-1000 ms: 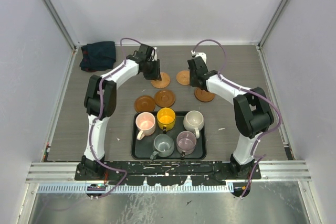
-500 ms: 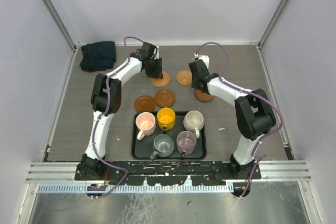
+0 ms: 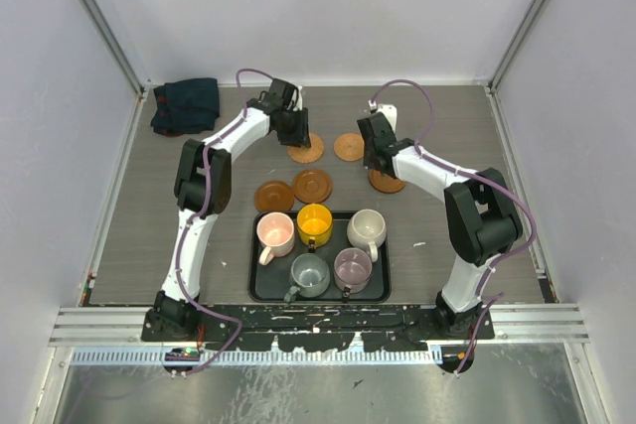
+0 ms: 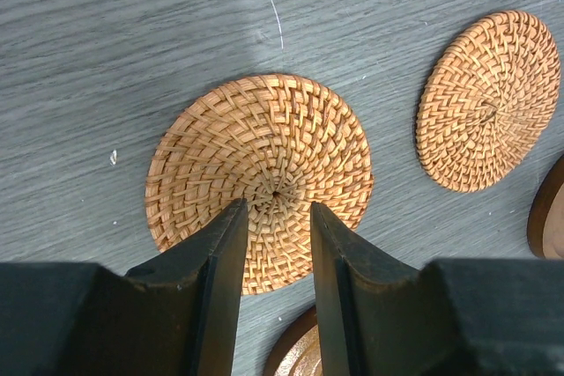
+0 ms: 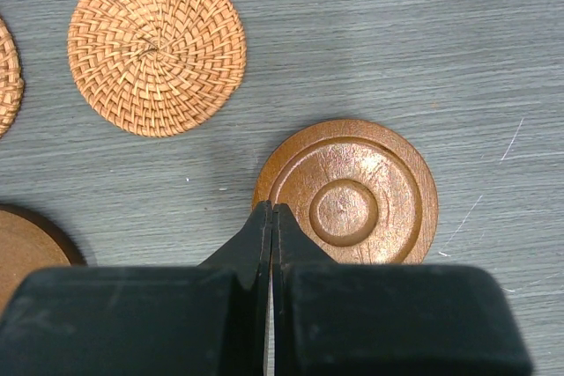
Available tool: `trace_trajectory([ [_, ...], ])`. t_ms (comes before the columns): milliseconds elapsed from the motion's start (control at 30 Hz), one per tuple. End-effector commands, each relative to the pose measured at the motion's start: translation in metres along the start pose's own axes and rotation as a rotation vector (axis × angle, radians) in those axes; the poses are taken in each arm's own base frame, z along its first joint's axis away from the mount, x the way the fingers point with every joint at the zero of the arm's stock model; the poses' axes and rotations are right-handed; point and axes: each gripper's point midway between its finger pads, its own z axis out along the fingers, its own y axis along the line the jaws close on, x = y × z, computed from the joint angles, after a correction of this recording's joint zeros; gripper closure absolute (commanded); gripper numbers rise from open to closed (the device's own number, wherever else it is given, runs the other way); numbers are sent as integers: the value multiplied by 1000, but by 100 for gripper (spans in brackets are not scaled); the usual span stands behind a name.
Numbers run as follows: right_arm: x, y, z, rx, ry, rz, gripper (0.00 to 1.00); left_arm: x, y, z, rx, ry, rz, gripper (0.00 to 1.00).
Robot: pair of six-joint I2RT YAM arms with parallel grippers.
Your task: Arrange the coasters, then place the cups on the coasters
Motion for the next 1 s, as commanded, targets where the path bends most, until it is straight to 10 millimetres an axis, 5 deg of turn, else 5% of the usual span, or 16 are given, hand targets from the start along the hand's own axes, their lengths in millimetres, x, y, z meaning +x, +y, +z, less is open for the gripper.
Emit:
trace_trajectory([
  [0,-26,-3,-10,3,-80,53,99,13,0,11,9,45,4,63],
  [967,-28,0,2,6,-78,37,99,2,-13,15,67,19,-12,58],
])
